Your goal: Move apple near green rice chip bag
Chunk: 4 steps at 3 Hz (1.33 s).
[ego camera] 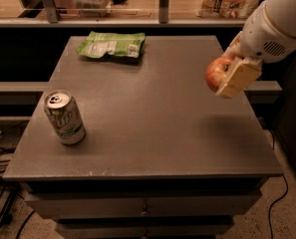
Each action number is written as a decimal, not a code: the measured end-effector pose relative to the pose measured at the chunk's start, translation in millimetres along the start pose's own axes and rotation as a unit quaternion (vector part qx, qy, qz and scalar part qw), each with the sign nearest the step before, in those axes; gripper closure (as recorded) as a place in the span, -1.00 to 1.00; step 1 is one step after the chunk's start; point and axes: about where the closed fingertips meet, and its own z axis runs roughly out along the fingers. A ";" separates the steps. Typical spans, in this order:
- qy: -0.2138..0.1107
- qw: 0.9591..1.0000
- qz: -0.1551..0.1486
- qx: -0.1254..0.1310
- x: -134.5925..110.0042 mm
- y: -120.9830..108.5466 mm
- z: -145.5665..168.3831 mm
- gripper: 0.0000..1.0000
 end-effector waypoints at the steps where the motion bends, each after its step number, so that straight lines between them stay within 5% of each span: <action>1: 0.000 1.000 0.000 0.000 0.0 0.0 0.0 1.00; 2: -0.021 0.999 0.041 0.011 -4.4 -14.0 17.6 1.00; 4: -0.113 0.985 0.111 0.062 -71.3 -92.0 89.6 1.00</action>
Offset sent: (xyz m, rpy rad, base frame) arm 0.0585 0.0112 -0.0286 0.1887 -0.0269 -0.2021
